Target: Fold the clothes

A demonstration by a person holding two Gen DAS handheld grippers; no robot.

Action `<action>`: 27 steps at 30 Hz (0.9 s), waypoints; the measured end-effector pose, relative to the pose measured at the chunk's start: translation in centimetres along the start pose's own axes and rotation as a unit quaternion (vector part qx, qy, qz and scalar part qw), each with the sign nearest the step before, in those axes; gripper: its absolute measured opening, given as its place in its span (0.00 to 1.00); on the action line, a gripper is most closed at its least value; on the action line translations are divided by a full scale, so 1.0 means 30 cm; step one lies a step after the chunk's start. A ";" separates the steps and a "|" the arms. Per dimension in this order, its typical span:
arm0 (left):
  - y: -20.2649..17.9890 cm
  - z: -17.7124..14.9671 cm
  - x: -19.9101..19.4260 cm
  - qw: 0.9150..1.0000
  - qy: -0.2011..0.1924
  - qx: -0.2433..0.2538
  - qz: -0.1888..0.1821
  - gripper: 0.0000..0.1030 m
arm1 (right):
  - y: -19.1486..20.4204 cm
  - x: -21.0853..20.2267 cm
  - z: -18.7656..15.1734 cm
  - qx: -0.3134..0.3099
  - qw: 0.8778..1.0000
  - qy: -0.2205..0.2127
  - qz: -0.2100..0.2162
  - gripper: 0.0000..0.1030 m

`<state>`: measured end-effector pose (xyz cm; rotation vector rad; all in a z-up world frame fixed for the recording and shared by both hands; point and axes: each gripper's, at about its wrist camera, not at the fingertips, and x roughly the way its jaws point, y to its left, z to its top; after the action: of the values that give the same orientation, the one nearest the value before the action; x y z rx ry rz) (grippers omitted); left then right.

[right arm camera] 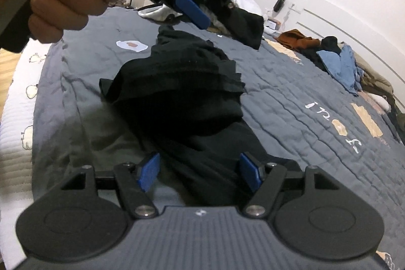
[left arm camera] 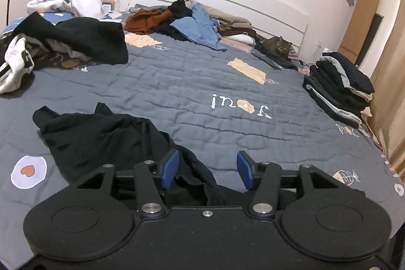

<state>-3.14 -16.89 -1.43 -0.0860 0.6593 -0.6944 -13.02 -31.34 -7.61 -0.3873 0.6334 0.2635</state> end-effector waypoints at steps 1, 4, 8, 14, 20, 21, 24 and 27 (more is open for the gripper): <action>0.004 0.000 -0.001 1.000 0.000 -0.003 0.001 0.52 | 0.008 0.006 -0.002 -0.006 1.000 0.001 -0.003 0.65; 0.015 0.004 -0.004 1.000 0.000 -0.011 0.002 0.53 | 0.021 0.017 -0.012 -0.019 1.000 0.004 -0.014 0.48; 0.015 0.002 -0.005 1.000 0.002 -0.008 0.005 0.53 | -0.008 0.015 -0.022 0.009 1.000 0.004 -0.007 0.25; 0.017 0.002 -0.007 1.000 0.000 -0.009 0.005 0.53 | -0.042 -0.016 -0.020 0.026 1.000 -0.005 -0.013 0.14; 0.020 0.002 -0.008 1.000 -0.002 -0.009 0.006 0.53 | -0.166 -0.099 -0.028 0.129 0.991 -0.041 -0.026 0.11; 0.020 0.002 -0.008 1.000 -0.002 -0.009 0.006 0.53 | -0.187 -0.114 -0.030 0.146 0.988 -0.047 -0.028 0.11; 0.017 0.002 -0.007 1.000 -0.001 -0.007 0.004 0.53 | -0.251 -0.158 -0.035 0.198 0.977 -0.066 -0.036 0.10; 0.015 0.002 -0.008 1.000 -0.002 -0.006 0.001 0.53 | -0.316 -0.202 -0.040 0.250 0.964 -0.085 -0.044 0.10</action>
<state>-2.98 -16.41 -1.37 -0.0973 0.6592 -0.6876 -15.01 -41.07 -2.21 0.0932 0.4901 0.0455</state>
